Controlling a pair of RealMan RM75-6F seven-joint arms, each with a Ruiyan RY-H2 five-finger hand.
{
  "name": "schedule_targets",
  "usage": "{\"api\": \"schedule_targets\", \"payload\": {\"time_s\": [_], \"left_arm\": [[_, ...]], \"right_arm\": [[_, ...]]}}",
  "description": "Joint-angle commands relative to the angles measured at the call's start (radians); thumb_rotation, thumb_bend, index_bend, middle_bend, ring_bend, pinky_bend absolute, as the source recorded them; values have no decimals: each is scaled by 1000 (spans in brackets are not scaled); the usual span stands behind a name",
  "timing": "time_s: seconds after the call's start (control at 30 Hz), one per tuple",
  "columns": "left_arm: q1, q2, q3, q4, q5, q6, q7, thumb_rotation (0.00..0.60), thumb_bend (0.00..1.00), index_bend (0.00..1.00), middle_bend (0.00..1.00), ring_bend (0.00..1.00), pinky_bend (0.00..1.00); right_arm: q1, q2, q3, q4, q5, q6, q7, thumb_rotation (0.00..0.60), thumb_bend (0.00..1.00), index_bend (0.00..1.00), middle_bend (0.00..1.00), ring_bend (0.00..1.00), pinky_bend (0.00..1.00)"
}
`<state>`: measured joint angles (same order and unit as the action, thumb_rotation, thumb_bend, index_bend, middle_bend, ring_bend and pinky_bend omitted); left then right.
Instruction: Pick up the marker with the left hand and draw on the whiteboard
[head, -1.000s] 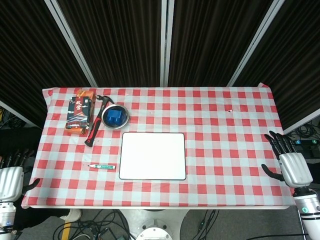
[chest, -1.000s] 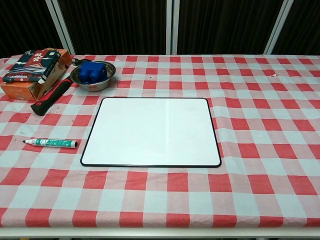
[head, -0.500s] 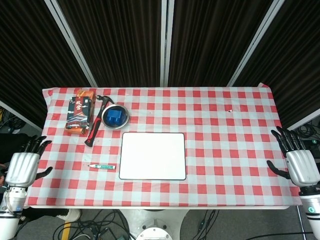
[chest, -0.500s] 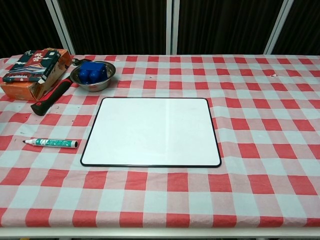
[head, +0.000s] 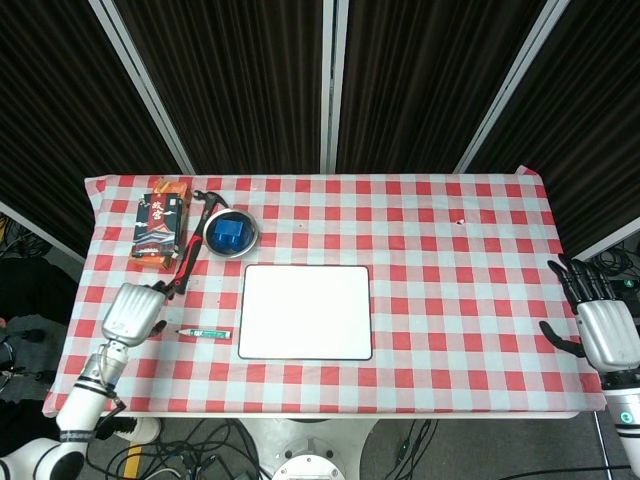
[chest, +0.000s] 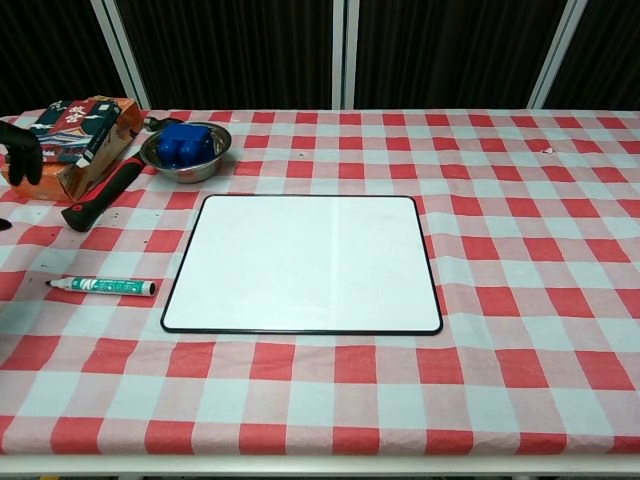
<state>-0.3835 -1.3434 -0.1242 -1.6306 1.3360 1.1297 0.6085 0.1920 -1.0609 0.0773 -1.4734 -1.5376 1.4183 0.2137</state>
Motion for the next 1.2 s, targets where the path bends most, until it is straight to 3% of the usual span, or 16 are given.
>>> {"api": "schedule_targets", "payload": {"time_s": [0.03, 0.27, 0.57, 1.2], "left_arm": [[-50, -91, 17, 1, -98, -50, 142, 600, 203, 457, 477, 682, 991], [-66, -173, 42, -13, -193, -36, 252, 600, 211, 457, 477, 698, 995], [-109, -271, 38, 24, -286, -29, 314, 600, 242, 457, 477, 711, 997], [-157, -313, 61, 71, -367, -12, 331, 600, 277, 485, 518, 733, 1000]], "right_arm": [[0, -2, 0, 5, 4, -4, 4, 600, 190, 0, 0, 0, 0], [7, -8, 0, 18, 9, -20, 11, 600, 191, 0, 0, 0, 0], [9, -13, -2, 24, 12, -28, 13, 600, 190, 0, 0, 0, 0], [4, -21, -5, 37, 21, -35, 29, 600, 189, 0, 0, 0, 0]]}}
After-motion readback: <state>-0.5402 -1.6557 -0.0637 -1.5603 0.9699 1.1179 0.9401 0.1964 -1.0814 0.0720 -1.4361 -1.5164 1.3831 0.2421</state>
